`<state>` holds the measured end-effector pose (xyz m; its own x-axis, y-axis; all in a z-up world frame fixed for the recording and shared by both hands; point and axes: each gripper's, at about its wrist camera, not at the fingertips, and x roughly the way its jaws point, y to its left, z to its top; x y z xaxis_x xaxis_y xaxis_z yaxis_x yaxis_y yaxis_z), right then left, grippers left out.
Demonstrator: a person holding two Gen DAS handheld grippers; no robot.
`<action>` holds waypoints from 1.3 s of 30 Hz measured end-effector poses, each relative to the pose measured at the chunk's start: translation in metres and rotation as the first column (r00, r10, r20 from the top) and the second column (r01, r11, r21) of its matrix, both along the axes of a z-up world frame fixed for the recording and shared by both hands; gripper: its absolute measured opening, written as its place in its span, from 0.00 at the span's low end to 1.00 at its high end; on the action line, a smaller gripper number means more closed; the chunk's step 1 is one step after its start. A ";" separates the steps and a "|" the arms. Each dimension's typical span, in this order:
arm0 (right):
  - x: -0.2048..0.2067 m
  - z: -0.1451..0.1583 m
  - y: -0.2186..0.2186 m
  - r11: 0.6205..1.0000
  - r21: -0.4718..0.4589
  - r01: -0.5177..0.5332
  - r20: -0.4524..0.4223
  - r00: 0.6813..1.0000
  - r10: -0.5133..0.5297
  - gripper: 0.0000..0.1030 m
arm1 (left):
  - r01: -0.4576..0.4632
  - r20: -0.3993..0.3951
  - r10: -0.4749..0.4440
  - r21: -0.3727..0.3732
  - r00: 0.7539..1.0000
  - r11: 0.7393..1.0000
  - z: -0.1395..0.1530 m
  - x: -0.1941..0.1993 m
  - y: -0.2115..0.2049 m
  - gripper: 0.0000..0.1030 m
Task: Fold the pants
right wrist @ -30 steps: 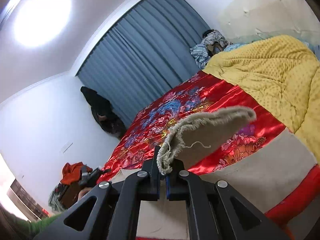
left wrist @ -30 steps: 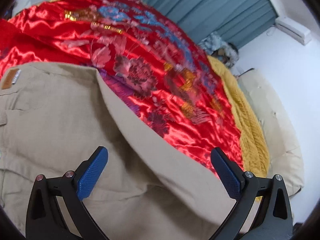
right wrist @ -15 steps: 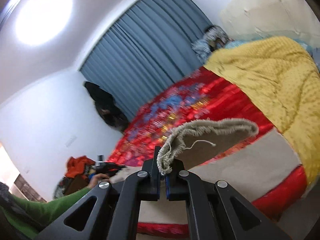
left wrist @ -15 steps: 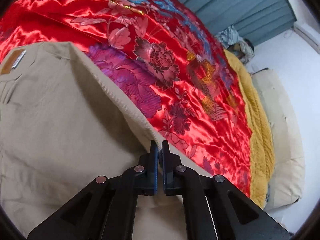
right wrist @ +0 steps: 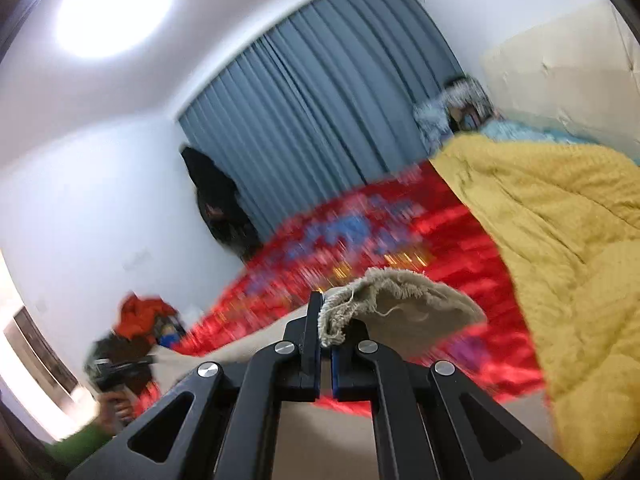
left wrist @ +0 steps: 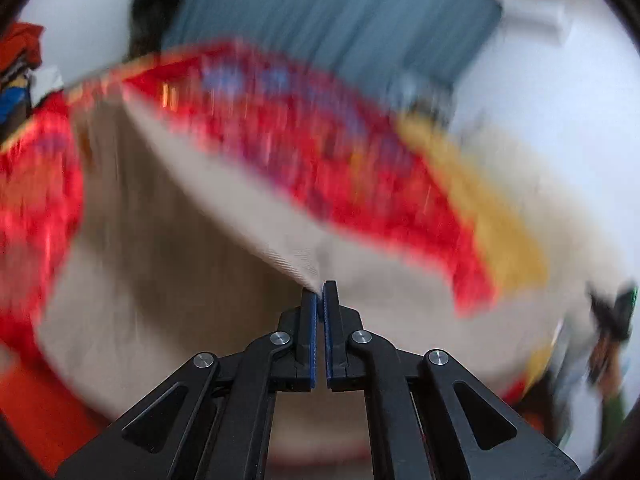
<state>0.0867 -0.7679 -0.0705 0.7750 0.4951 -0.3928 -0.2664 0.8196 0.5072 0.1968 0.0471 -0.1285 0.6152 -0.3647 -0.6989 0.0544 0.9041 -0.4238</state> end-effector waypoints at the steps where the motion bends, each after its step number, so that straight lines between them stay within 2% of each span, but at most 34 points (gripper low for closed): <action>1: 0.001 -0.022 -0.008 1.000 -0.012 0.007 -0.076 0.997 -0.008 0.03 | 0.040 -0.077 -0.039 0.022 0.996 0.999 -0.030 -0.008 -0.013 0.01; 2: 0.005 -0.064 -0.020 0.997 -0.063 0.035 -0.216 0.975 -0.048 0.03 | 0.052 -0.129 -0.048 0.026 0.990 0.998 -0.049 -0.010 -0.019 0.01; 4: 0.008 -0.120 -0.033 0.983 -0.172 0.059 -0.387 0.914 -0.122 0.03 | 0.057 -0.188 -0.058 -0.008 0.980 0.998 -0.070 -0.009 -0.024 0.01; 5: 0.005 -0.161 -0.042 0.976 -0.212 0.049 -0.495 0.856 -0.150 0.03 | 0.057 -0.195 -0.058 -0.009 0.979 0.998 -0.072 -0.007 -0.026 0.01; 6: 0.002 -0.183 -0.047 0.972 -0.231 0.048 -0.545 0.821 -0.170 0.03 | 0.067 -0.193 -0.066 0.002 0.979 0.998 -0.071 -0.006 -0.028 0.01; 7: -0.002 -0.196 -0.049 0.970 -0.239 0.044 -0.573 0.800 -0.178 0.03 | 0.079 -0.193 -0.075 0.013 0.978 0.997 -0.068 -0.005 -0.029 0.01; 10: 0.000 -0.203 -0.050 0.965 -0.261 0.032 -0.573 0.799 -0.181 0.03 | 0.086 -0.191 -0.082 0.016 0.978 0.996 -0.061 0.004 -0.028 0.01; 13: 0.015 -0.186 -0.041 0.958 -0.287 0.015 -0.550 0.816 -0.177 0.03 | 0.056 -0.151 -0.058 -0.021 0.987 0.998 -0.047 0.018 -0.023 0.01; 16: 0.030 -0.138 -0.022 0.947 -0.319 -0.037 -0.457 0.881 -0.119 0.03 | 0.072 -0.091 -0.070 0.016 0.993 0.997 -0.030 0.014 -0.035 0.01; 17: 0.028 -0.116 -0.013 0.935 -0.347 -0.079 -0.405 0.911 -0.073 0.03 | 0.084 -0.094 -0.080 0.036 0.992 0.996 -0.033 0.007 -0.038 0.01; 18: 0.025 -0.110 -0.008 0.920 -0.378 -0.105 -0.386 0.921 -0.054 0.03 | 0.097 -0.109 -0.091 0.052 0.990 0.994 -0.039 0.003 -0.041 0.01; 20: 0.019 -0.115 -0.011 0.885 -0.446 -0.132 -0.402 0.913 -0.066 0.03 | 0.118 -0.170 -0.106 0.067 0.980 0.991 -0.061 -0.002 -0.047 0.01; 22: 0.018 -0.148 -0.033 0.879 -0.465 -0.104 -0.471 0.870 -0.146 0.03 | 0.135 -0.222 -0.117 0.066 0.968 0.989 -0.080 -0.005 -0.052 0.01; 24: 0.013 -0.180 -0.050 0.884 -0.463 -0.069 -0.508 0.838 -0.200 0.03 | 0.165 -0.228 -0.134 0.124 0.964 0.978 -0.086 -0.008 -0.061 0.01; 27: 0.010 -0.202 -0.041 0.856 -0.517 -0.032 -0.476 0.841 -0.256 0.03 | 0.184 -0.232 -0.147 0.149 0.962 0.972 -0.084 -0.011 -0.063 0.02; 28: 0.008 -0.204 -0.041 0.850 -0.527 -0.020 -0.466 0.843 -0.269 0.04 | 0.184 -0.238 -0.146 0.147 0.960 0.972 -0.084 -0.011 -0.062 0.05; 30: 0.006 -0.209 -0.043 0.845 -0.534 0.030 -0.453 0.833 -0.317 0.21 | 0.181 -0.261 -0.134 0.164 0.956 0.970 -0.083 -0.014 -0.061 0.11; 31: 0.004 -0.207 -0.047 0.847 -0.530 0.049 -0.453 0.827 -0.331 0.36 | 0.181 -0.269 -0.129 0.177 0.954 0.967 -0.081 -0.017 -0.060 0.22; 32: 0.000 -0.205 -0.052 0.847 -0.526 0.084 -0.447 0.820 -0.359 0.48 | 0.187 -0.271 -0.132 0.188 0.954 0.964 -0.077 -0.023 -0.059 0.38; 34: -0.012 -0.194 -0.062 0.820 -0.546 0.175 -0.404 0.802 -0.440 0.52 | 0.184 -0.245 -0.127 0.227 0.961 0.956 -0.065 -0.039 -0.056 0.58; 37: -0.034 -0.167 -0.068 0.750 -0.583 0.312 -0.304 0.773 -0.558 0.52 | 0.160 -0.146 -0.124 0.267 0.982 0.950 -0.033 -0.059 -0.053 0.69; 38: -0.041 -0.155 -0.066 0.747 -0.564 0.353 -0.263 0.780 -0.568 0.52 | 0.146 -0.104 -0.122 0.275 0.987 0.950 -0.022 -0.061 -0.054 0.78; 39: -0.048 -0.143 -0.060 0.770 -0.519 0.370 -0.233 0.805 -0.545 0.52 | 0.133 -0.060 -0.121 0.281 0.991 0.951 -0.013 -0.059 -0.056 0.83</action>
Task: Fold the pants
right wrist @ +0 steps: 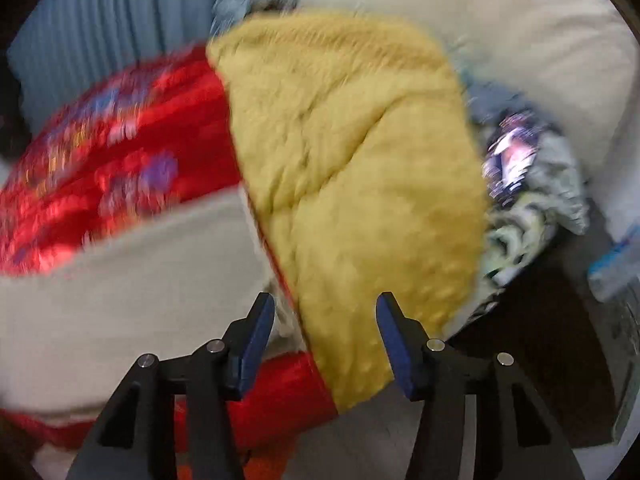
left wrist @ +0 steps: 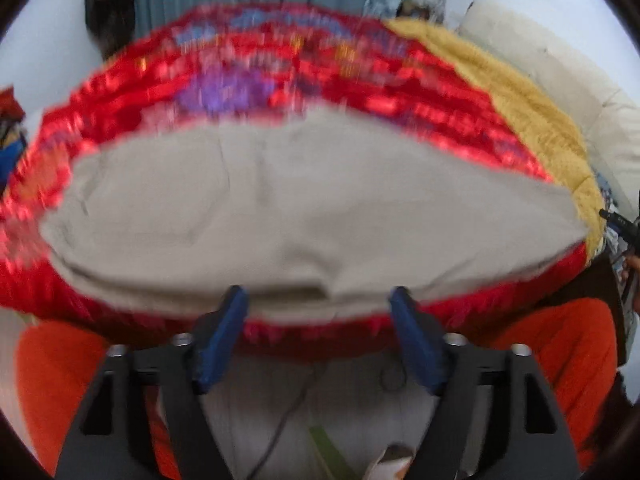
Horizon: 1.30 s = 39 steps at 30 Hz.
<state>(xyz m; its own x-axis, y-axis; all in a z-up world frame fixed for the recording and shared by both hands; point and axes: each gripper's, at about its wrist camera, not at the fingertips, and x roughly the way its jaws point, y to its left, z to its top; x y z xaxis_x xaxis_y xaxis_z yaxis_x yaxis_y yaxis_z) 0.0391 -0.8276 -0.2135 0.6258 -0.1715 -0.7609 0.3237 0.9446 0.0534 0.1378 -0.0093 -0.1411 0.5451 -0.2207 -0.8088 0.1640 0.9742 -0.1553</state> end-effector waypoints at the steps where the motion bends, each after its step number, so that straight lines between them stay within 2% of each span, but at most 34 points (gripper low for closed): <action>1: -0.001 0.006 0.008 0.999 0.031 -0.033 0.034 0.999 0.032 0.54 | 0.010 0.033 -0.010 -0.005 0.999 1.000 0.006 0.006 -0.005 0.89; 2: 0.002 0.009 0.019 0.995 0.058 -0.078 0.051 0.996 0.075 0.57 | 0.024 0.048 -0.024 -0.003 0.999 1.000 0.007 0.016 -0.013 0.90; 4: 0.017 0.003 0.046 0.982 0.074 -0.176 0.023 0.984 0.175 0.59 | 0.055 0.060 -0.057 0.034 0.997 0.998 0.000 0.038 -0.031 0.90; 5: 0.032 -0.010 0.063 0.972 0.053 -0.228 -0.039 0.972 0.230 0.59 | 0.062 0.055 -0.065 0.053 0.996 0.997 -0.005 0.046 -0.037 0.90; 7: 0.047 -0.031 0.079 0.965 0.016 -0.262 -0.121 0.957 0.262 0.59 | 0.062 0.006 -0.063 0.120 0.998 0.991 -0.030 0.064 -0.048 0.90; 8: 0.056 -0.049 0.083 0.964 0.006 -0.265 -0.182 0.948 0.262 0.59 | 0.064 -0.029 -0.060 0.159 0.998 0.985 -0.047 0.071 -0.052 0.90; 10: 0.061 -0.070 0.080 0.972 0.033 -0.232 -0.240 0.943 0.233 0.59 | 0.072 -0.087 -0.053 0.232 0.995 0.970 -0.068 0.076 -0.057 0.90; 12: 0.059 -0.083 0.071 0.979 0.104 -0.174 -0.214 0.957 0.193 0.60 | 0.086 -0.128 -0.052 0.272 0.990 0.959 -0.086 0.075 -0.060 0.90; 16: 0.061 -0.086 0.065 0.978 0.131 -0.163 -0.199 0.962 0.187 0.62 | 0.075 -0.112 -0.043 0.290 0.993 0.954 -0.085 0.067 -0.062 0.91; 29: 0.060 -0.089 0.068 0.977 0.128 -0.170 -0.199 0.961 0.193 0.63 | 0.075 -0.115 -0.043 0.291 0.992 0.954 -0.086 0.068 -0.062 0.91; 32: 0.057 -0.088 0.068 0.977 0.126 -0.174 -0.193 0.961 0.196 0.63 | 0.061 -0.124 -0.027 0.283 0.992 0.957 -0.078 0.066 -0.062 0.90; 35: 0.048 -0.078 0.065 0.982 0.112 -0.155 -0.143 0.975 0.170 0.61 | 0.079 -0.093 -0.059 0.223 0.994 0.972 -0.056 0.055 -0.069 0.90; 36: 0.039 -0.067 0.058 0.985 0.121 -0.126 -0.087 0.987 0.137 0.61 | 0.106 -0.078 -0.093 0.186 0.993 0.977 -0.046 0.052 -0.077 0.90; 39: 0.013 -0.048 0.035 0.978 0.204 -0.045 0.026 0.999 0.041 0.63 | 0.194 -0.062 -0.188 0.122 0.980 0.973 -0.026 0.058 -0.111 0.90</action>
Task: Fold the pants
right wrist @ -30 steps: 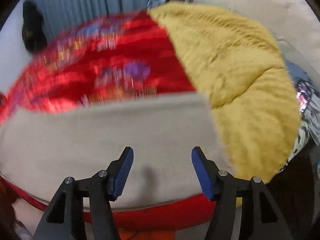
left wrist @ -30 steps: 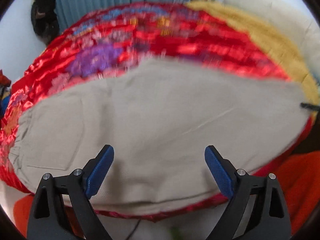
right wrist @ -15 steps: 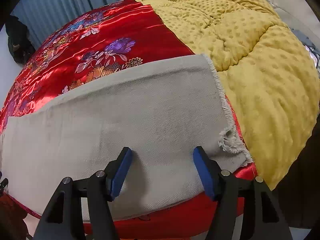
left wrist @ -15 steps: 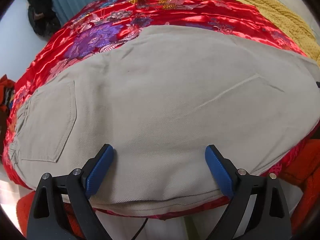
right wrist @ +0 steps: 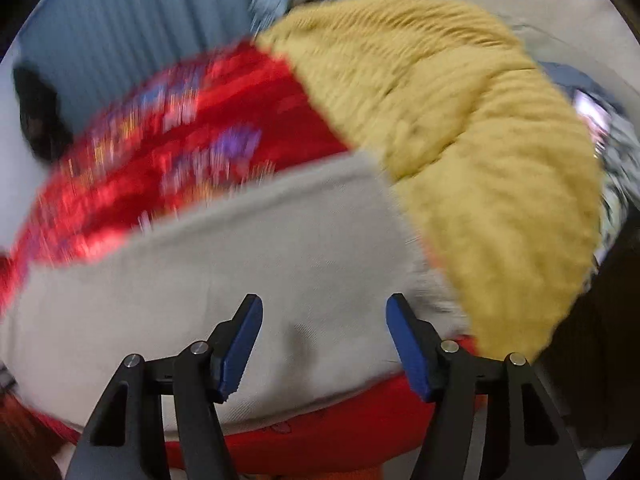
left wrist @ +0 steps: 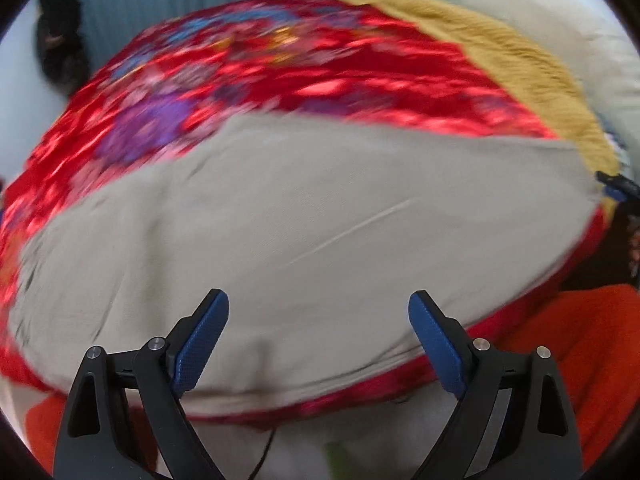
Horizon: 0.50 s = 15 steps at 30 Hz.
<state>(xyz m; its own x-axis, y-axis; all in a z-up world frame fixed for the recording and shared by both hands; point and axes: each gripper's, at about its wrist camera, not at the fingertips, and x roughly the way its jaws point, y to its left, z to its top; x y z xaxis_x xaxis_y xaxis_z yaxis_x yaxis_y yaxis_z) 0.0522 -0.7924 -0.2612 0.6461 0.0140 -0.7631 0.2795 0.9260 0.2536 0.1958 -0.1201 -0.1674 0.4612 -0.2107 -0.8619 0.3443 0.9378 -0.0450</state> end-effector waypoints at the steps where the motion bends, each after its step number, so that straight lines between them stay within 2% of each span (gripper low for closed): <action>1: -0.013 0.005 -0.011 0.997 0.063 0.047 0.028 0.998 -0.048 0.63 | 0.027 -0.005 -0.027 -0.014 1.000 1.000 0.003 0.005 -0.012 0.90; 5: -0.037 0.017 -0.025 0.973 0.209 0.098 0.065 0.991 -0.114 0.63 | 0.112 0.006 -0.112 -0.035 0.994 0.993 0.003 0.041 -0.076 0.90; 7: -0.046 0.023 -0.022 0.958 0.274 0.088 0.099 0.988 -0.120 0.63 | 0.132 0.005 -0.132 -0.015 0.991 0.991 -0.003 0.057 -0.099 0.90; 9: -0.049 0.025 -0.017 0.939 0.336 0.076 0.133 0.983 -0.128 0.63 | 0.135 -0.019 -0.134 0.039 0.991 0.990 -0.022 0.072 -0.123 0.90; 11: -0.053 0.022 -0.012 0.921 0.383 0.076 0.148 0.979 -0.143 0.63 | 0.130 -0.054 -0.127 0.070 0.990 0.989 -0.038 0.073 -0.131 0.88; 13: -0.053 0.013 -0.008 0.910 0.404 0.095 0.145 0.975 -0.166 0.63 | 0.169 -0.095 -0.162 0.075 0.982 0.983 -0.052 0.060 -0.139 0.88; 15: -0.058 -0.003 -0.006 0.894 0.430 0.127 0.123 0.973 -0.198 0.63 | 0.231 -0.062 -0.225 0.116 0.972 0.966 -0.059 0.032 -0.148 0.88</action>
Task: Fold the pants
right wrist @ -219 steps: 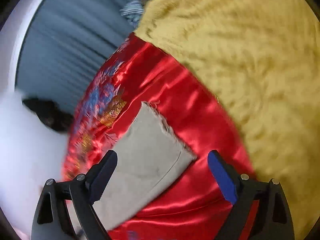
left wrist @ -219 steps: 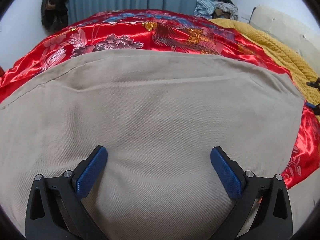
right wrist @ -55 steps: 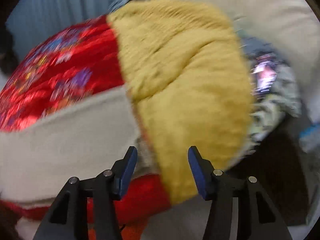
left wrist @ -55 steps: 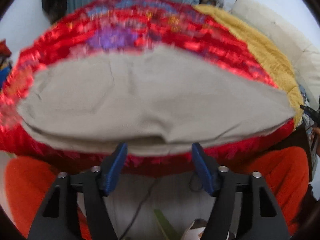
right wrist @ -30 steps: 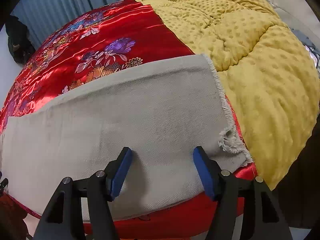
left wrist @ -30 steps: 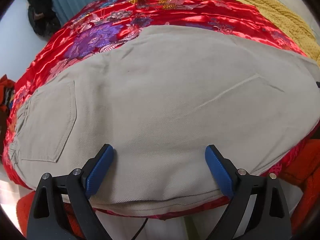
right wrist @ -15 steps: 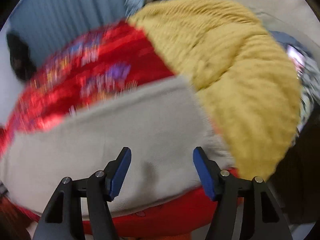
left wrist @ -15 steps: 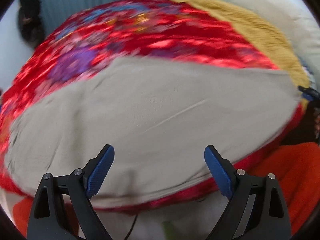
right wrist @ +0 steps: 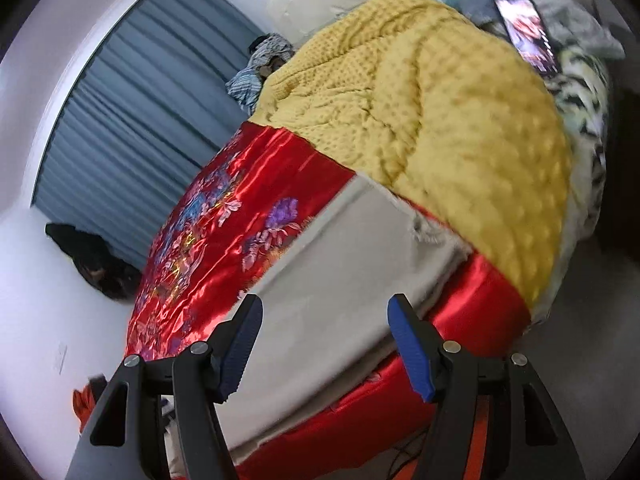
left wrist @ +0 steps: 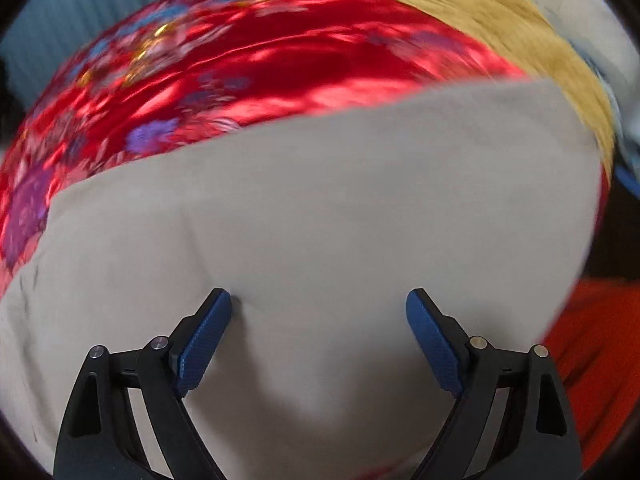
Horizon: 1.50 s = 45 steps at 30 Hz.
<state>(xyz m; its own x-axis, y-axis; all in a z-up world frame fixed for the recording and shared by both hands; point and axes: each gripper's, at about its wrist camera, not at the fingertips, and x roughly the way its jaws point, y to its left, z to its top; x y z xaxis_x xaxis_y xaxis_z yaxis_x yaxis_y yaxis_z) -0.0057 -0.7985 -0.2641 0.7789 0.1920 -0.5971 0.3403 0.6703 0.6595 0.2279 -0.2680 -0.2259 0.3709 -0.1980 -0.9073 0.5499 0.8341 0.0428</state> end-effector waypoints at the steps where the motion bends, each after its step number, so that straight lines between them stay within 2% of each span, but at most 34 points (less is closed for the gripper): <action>1: -0.001 -0.006 -0.003 0.999 0.028 0.017 -0.018 1.000 -0.016 0.63 | 0.033 0.034 -0.033 0.021 0.999 0.999 -0.002 -0.014 -0.004 0.88; 3: -0.006 -0.007 -0.007 0.997 0.052 0.050 -0.005 0.999 -0.050 0.63 | 0.044 0.051 -0.046 0.027 0.998 0.999 -0.004 -0.031 -0.004 0.88; 5: -0.009 -0.004 -0.008 0.997 0.032 0.066 0.008 0.998 -0.066 0.63 | 0.030 0.012 -0.029 -0.025 0.999 0.999 -0.006 -0.039 0.006 0.88; 10: -0.006 -0.003 -0.005 0.999 -0.008 0.044 0.009 0.999 -0.044 0.63 | 0.038 0.018 -0.037 -0.030 0.999 0.999 -0.001 -0.049 0.011 0.88; 12: -0.006 -0.004 -0.006 0.999 0.006 0.049 0.017 0.999 -0.049 0.63 | 0.016 0.015 -0.015 -0.103 1.000 0.995 0.018 -0.045 0.018 0.88; 13: -0.009 -0.005 -0.008 0.998 0.018 0.060 0.024 0.998 -0.060 0.63 | 0.006 0.036 -0.002 -0.129 0.999 0.992 0.028 -0.041 0.019 0.88; 14: -0.011 -0.006 -0.011 0.997 0.030 0.072 0.032 0.997 -0.073 0.63 | -0.005 0.074 0.016 -0.144 0.997 0.990 0.040 -0.034 0.024 0.93; 16: -0.016 -0.007 -0.015 0.994 0.046 0.095 0.040 0.995 -0.097 0.63 | -0.043 0.158 0.067 -0.151 0.985 0.988 0.060 -0.012 0.034 0.99; 18: -0.019 -0.009 -0.019 0.993 0.052 0.110 0.039 0.993 -0.112 0.63 | -0.121 0.208 0.151 -0.149 0.967 0.981 0.065 0.022 0.050 0.99; 20: -0.021 -0.009 -0.019 0.992 0.047 0.116 0.035 0.992 -0.118 0.63 | -0.200 0.203 0.222 -0.123 0.954 0.972 0.048 0.063 0.068 0.99; 21: -0.021 -0.009 -0.019 0.992 0.044 0.118 0.033 0.992 -0.119 0.63 | -0.218 0.178 0.234 -0.106 0.956 0.970 0.035 0.081 0.074 0.99; 22: -0.020 -0.009 -0.019 0.992 0.042 0.117 0.031 0.992 -0.119 0.63 | -0.223 0.140 0.235 -0.093 0.962 0.970 0.020 0.095 0.078 0.99; 23: -0.021 -0.008 -0.019 0.992 0.041 0.116 0.030 0.993 -0.117 0.63 | -0.223 0.066 0.227 -0.063 0.972 0.973 -0.002 0.110 0.084 1.00; 24: -0.020 -0.008 -0.018 0.993 0.038 0.115 0.028 0.993 -0.116 0.63 | -0.199 -0.018 0.198 -0.065 0.980 0.978 -0.027 0.122 0.090 1.00; 26: -0.019 -0.007 -0.017 0.993 0.032 0.113 0.027 0.993 -0.114 0.63 | -0.159 0.064 0.172 -0.173 0.983 0.972 -0.031 0.114 0.103 1.00; 27: -0.019 -0.007 -0.017 0.993 0.027 0.111 0.025 0.993 -0.112 0.63 | -0.156 0.078 0.173 -0.184 0.982 0.970 -0.030 0.110 0.104 1.00; 31: -0.017 -0.007 -0.017 0.994 0.018 0.105 0.020 0.994 -0.105 0.63 | -0.153 0.100 0.168 -0.142 0.981 0.978 -0.032 0.107 0.097 1.00; 45: -0.013 -0.010 -0.018 0.994 0.013 0.106 0.003 0.994 -0.106 0.63 | -0.153 0.097 0.168 -0.148 0.981 0.977 -0.032 0.108 0.101 1.00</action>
